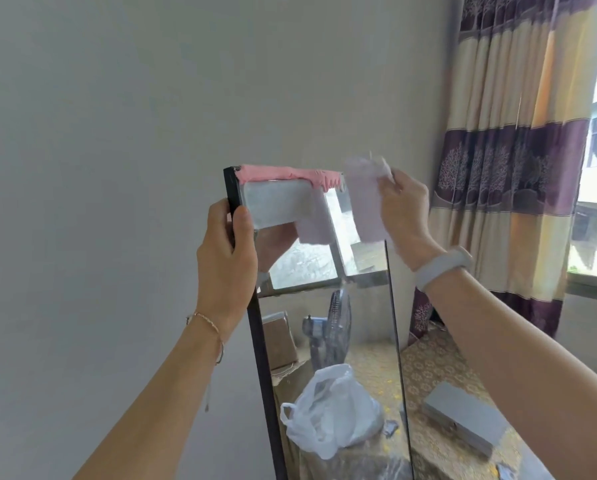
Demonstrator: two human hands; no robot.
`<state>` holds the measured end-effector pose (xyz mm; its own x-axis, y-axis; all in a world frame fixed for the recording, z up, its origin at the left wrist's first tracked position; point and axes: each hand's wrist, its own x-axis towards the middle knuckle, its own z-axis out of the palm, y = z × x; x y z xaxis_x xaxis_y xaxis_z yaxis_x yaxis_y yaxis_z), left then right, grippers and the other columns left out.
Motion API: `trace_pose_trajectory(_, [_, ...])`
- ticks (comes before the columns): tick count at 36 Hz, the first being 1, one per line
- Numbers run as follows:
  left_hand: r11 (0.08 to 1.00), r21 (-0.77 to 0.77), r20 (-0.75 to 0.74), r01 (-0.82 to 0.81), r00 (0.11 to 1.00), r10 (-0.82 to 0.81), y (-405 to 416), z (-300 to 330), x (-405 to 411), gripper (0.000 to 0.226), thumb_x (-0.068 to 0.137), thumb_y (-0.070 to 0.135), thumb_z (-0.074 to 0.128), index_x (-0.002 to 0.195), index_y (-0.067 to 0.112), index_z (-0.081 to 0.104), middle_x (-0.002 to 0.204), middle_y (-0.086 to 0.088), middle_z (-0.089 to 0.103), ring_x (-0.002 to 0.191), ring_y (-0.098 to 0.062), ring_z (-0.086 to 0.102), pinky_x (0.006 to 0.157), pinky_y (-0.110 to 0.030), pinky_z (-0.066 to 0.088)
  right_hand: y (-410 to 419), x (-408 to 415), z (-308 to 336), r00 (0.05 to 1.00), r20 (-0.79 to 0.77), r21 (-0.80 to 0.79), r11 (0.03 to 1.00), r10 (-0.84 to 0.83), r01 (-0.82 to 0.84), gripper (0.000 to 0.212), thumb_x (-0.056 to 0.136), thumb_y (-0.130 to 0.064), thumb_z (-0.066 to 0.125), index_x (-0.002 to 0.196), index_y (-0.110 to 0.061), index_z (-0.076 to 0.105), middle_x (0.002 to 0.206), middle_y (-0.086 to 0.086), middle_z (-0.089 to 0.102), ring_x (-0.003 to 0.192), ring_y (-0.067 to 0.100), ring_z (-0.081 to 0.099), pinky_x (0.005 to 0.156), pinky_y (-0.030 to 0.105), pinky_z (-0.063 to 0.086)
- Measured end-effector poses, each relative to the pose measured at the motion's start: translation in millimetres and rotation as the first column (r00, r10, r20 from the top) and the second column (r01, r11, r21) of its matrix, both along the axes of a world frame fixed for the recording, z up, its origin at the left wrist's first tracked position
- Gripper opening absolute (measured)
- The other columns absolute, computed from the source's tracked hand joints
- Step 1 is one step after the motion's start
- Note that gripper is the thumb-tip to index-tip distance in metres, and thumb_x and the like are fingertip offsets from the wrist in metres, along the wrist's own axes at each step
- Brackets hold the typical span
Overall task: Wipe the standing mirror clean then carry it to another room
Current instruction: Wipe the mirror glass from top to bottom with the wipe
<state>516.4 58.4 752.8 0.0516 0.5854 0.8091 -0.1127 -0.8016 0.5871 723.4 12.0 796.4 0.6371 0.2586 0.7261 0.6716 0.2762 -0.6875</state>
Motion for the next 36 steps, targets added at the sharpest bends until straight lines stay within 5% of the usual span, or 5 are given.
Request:
trace_pose_trajectory(11, [0.991,-0.052,-0.088,0.126,0.988,-0.13,4.1,1.5,-3.7,0.011,0.097,0.029,0.038,0.094,0.028,0.048,0.073,-0.003,0.046,0.054,-0.001,0.038,0.052,-0.008,0.036,-17.6,-50.2,-90.4,0.826,0.385,-0.3,0.902,0.411,-0.309,0.037,0.089,0.006,0.039,0.11,-0.019,0.058,0.102,-0.02,0.052,0.099,0.006,0.054,0.089,0.016,0.047])
trace_pose_trajectory(17, [0.975,-0.049,-0.163,0.215,0.962,-0.221,2.3,-11.6,-9.8,0.028,0.098,0.03,0.035,0.122,0.026,0.049,0.084,-0.005,0.054,0.071,-0.008,0.048,0.069,-0.021,0.044,-61.1,-18.7,-100.2,0.844,0.112,-0.949,0.308,0.524,-0.065,0.029,0.093,-0.005,0.045,0.113,-0.014,0.064,0.111,0.003,0.067,0.098,0.018,0.062,0.084,0.019,0.049])
trace_pose_trajectory(23, [0.954,-0.111,-0.173,0.277,0.94,-0.293,-7.6,-39.6,-11.5,0.037,0.1,0.023,0.03,0.135,0.028,0.038,0.108,0.031,0.056,0.099,0.019,0.052,0.09,-0.002,0.038,-65.2,-22.1,-44.2,0.966,0.189,-0.662,0.75,0.175,-0.006,0.028,0.094,-0.009,0.044,0.116,-0.004,0.059,0.089,0.002,0.062,0.087,0.019,0.061,0.072,0.024,0.046])
trace_pose_trajectory(26, [0.928,-0.141,-0.184,0.345,0.912,-0.367,-7.5,-45.5,-16.6,0.039,0.101,0.026,0.024,0.138,0.036,0.033,0.126,0.029,0.051,0.122,0.006,0.046,0.111,-0.033,0.034,-50.7,-44.4,-17.5,0.976,0.218,-0.251,0.968,0.027,0.029,0.032,0.092,-0.003,0.039,0.113,-0.01,0.063,0.082,0.001,0.061,0.067,0.007,0.05,0.065,0.023,0.041])
trace_pose_trajectory(36, [0.781,-0.334,-0.129,0.527,0.796,-0.592,1.8,-48.1,-31.0,0.057,0.093,0.051,0.007,0.13,0.032,0.046,0.094,0.01,0.064,0.084,-0.006,0.063,0.081,-0.029,0.051,-10.4,-107.7,-116.2,0.852,0.488,-0.083,0.982,0.188,-0.169,0.027,0.09,-0.002,0.041,0.107,-0.011,0.06,0.104,-0.004,0.053,0.095,0.01,0.049,0.084,0.032,0.049])
